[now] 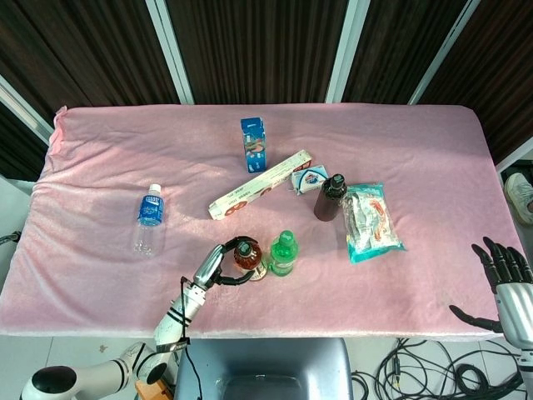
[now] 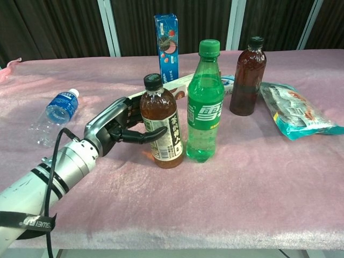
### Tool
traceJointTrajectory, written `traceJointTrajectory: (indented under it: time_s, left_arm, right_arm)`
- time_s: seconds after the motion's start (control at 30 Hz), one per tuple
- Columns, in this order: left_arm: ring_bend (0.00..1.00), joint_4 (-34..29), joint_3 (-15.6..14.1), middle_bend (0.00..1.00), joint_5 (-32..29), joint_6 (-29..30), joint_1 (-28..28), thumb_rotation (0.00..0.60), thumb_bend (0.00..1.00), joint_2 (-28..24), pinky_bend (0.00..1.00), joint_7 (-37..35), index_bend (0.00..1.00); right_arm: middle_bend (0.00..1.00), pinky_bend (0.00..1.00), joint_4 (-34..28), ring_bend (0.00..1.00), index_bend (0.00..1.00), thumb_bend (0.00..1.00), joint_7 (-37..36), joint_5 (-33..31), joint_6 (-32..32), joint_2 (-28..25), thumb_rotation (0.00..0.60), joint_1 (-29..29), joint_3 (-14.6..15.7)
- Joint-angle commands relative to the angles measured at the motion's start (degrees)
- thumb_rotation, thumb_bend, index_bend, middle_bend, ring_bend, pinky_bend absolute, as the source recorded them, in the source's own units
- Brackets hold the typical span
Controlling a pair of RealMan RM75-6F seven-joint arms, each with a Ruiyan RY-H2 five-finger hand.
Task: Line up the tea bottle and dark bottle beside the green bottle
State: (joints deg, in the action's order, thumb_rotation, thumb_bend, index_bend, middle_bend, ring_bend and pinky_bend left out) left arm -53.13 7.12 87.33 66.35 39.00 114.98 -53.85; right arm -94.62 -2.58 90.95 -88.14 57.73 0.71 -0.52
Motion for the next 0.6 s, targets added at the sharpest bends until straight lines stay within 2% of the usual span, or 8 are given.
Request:
traceJointTrajectory:
  time_s: [0.03,0.1,0.2,0.27,0.4,0.5,0.6]
  left_arm:
    - [0.24,0.19,-0.32,0.47,0.16,-0.18,0.06,0.6,0.48,0.01,0.23,-0.01,0.57]
    - [0.17,0.6,-0.54,0.38,0.23,-0.36,0.12,0.6,0.46,0.19,0.21,-0.13,0.52]
    - [0.04,0.66,-0.74,0.22,0.29,-0.72,0.27,0.6,0.41,0.09,0.15,-0.76,0.33]
    - [0.0,0.65,-0.64,0.15,0.2,-0.65,0.26,0.6,0.39,0.09,0.13,-1.09,0.22]
    - [0.0,0.38,-0.77,0.04,0.23,-0.7,0.27,0.6,0.35,-0.21,0.1,-1.44,0.06]
    - [0.0,0.01,-0.82,0.0,0.23,-0.61,0.23,0.6,0.32,-0.4,0.07,-1.15,0.0]
    - [0.0,-0.51,-0.92,0.0,0.37,-0.29,0.15,0.6,0.32,-0.64,0.06,-0.6,0.0]
  right_arm:
    - [0.0,0.04,0.01,0.0,0.0,0.22,-0.06,0.03,-0.06,0.0,0.6,-0.02,-0.03]
    - [0.0,0.04,0.03,0.0,0.0,0.22,-0.15,0.08,-0.04,-0.03,0.6,-0.03,0.01]
    - [0.0,0.04,0.07,0.0,0.0,0.22,-0.29,0.11,-0.09,-0.06,0.6,-0.05,-0.01]
    - [0.0,0.04,0.09,0.0,0.0,0.22,-0.33,0.13,-0.08,-0.05,0.6,-0.04,-0.02]
    - [0.0,0.04,0.11,0.0,0.0,0.22,-0.28,0.19,-0.17,0.0,0.6,-0.07,-0.04]
    - [0.0,0.04,0.09,0.0,0.0,0.22,-0.14,0.21,-0.19,0.04,0.6,-0.1,-0.04]
    - [0.0,0.04,0.08,0.0,0.0,0.22,-0.05,0.25,-0.2,0.08,0.6,-0.1,-0.05]
